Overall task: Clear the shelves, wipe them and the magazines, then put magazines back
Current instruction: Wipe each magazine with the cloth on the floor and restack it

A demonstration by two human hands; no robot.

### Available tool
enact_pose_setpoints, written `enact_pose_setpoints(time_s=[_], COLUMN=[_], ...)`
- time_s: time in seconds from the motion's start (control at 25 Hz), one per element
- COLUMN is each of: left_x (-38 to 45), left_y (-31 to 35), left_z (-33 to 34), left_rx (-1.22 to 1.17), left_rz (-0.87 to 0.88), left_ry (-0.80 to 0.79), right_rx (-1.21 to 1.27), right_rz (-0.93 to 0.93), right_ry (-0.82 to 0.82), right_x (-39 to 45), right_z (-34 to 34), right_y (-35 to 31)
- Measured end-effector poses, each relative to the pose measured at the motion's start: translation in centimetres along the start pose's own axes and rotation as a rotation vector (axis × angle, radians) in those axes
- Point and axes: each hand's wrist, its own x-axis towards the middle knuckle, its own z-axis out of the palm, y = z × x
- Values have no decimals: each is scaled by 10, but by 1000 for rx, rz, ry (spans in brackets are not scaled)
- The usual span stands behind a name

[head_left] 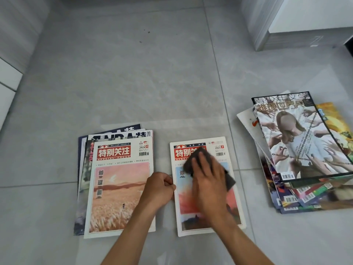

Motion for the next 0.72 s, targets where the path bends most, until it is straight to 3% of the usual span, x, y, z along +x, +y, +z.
enact_pose_setpoints(time_s=[0.08,0.16,0.2,0.32,0.4,0.52,0.6,0.68,0.72], left_x=[0,-2,-2,-3,-4,-4,-3,-5,-5], left_y=[0,0,0,1,2,2,2,3,3], left_z=[-2,-2,-1,-1,0,-2,-2,-3,-3], left_rx=[-13,-33,-40,-51,-48,-40,-22,-45,-54], left_rz=[-5,-8,-9,-9,-12,-3,6,-13,-20], left_ry=[-35,-28,-12,-5,-5,3,2,4,3], right_rx=[25,45,51,116,102,43,37,19,35], right_rz=[-258,-364,-304,140,191,-196,-456,-492,-383], right_ry=[-99,-126,-113,20,49,-115,-184,-179,-138], right_x=[-14,-10,-4,17,14,-30,-42,-40,-38], right_z=[-1,-10,-14,-19,-12,-5,-19,-28,-31], right_y=[-7,21,37,57,32,-2,20,53,67])
